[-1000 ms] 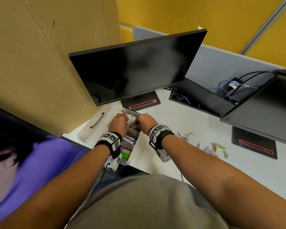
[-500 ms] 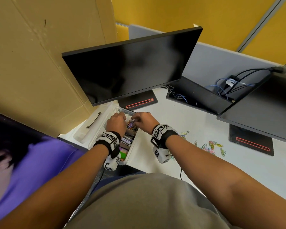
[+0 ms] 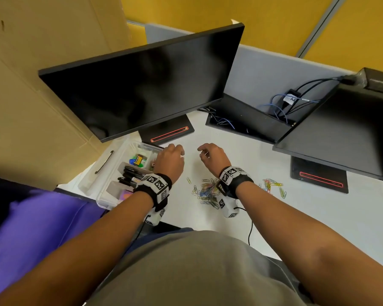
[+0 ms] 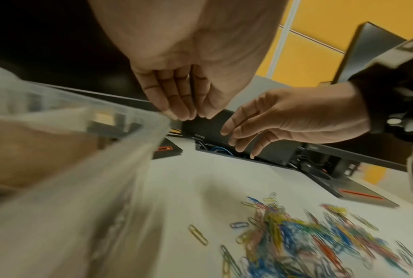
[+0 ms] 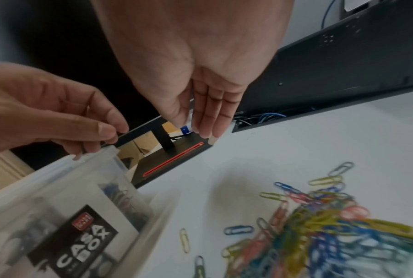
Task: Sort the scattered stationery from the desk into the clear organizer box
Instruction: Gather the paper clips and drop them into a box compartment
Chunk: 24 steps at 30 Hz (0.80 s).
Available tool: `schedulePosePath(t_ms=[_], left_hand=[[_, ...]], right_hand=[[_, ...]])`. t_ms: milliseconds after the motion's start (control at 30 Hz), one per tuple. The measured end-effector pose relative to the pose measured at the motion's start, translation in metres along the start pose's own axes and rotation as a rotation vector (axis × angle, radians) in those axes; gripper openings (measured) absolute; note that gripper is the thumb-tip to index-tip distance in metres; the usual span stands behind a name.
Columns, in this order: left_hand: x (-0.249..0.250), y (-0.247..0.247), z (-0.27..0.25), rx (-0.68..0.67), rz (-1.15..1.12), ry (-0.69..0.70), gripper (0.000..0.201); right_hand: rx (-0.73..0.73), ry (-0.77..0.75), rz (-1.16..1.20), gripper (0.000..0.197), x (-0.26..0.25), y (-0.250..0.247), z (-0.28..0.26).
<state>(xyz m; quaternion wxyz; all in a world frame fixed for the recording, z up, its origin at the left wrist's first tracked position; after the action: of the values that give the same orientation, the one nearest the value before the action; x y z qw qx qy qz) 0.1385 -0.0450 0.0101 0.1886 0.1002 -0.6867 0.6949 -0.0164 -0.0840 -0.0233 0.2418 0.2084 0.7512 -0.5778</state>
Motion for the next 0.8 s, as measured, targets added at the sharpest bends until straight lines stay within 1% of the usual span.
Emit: schedulePosePath(t_ms=[67,200,367,467,567,633,700,800], left_hand=[[0.016,0.014,0.001,-0.049,0.001,0.039,0.016],[0.036,0.048,-0.002,-0.189,0.023,0.081,0.019],[0.035,0.086,-0.004,-0.346,0.079,0.032,0.025],[0.027,0.105,-0.010,-0.430,0.109,-0.037,0.032],[0.014,0.121,-0.017,-0.499,0.120,-0.150,0.045],[0.004,0.130,-0.024,-0.509,0.097,-0.235,0.053],[-0.004,0.138,-0.031,-0.504,0.073,-0.299,0.058],[-0.002,0.147,-0.034,-0.486,0.041,-0.325,0.060]], right_hand=[[-0.017,0.028,-0.028,0.025,0.020,-0.002,-0.003],[-0.073,0.082,-0.082,0.027,0.056,-0.001,-0.008],[-0.148,0.115,-0.220,0.033,0.089,0.006,-0.011],[-0.198,0.146,-0.293,0.035,0.107,0.009,-0.012],[-0.227,0.170,-0.361,0.041,0.123,0.009,-0.013],[-0.243,0.197,-0.392,0.045,0.133,0.008,-0.013],[-0.266,0.206,-0.414,0.044,0.143,0.009,-0.012],[-0.284,0.159,-0.427,0.035,0.148,0.013,-0.015]])
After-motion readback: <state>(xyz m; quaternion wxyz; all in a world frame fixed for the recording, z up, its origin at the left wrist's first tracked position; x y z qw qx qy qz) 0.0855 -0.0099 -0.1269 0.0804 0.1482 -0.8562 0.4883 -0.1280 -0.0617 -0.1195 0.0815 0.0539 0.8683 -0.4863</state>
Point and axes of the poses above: each hand's wrist, its own z-axis towards the middle knuckle, its own y-axis out of the palm, x = y × z, the point moved 9 cm from there along z, towards the middle knuckle, and after that the axes turned 7 degrees about y, right-handed, at the moved point
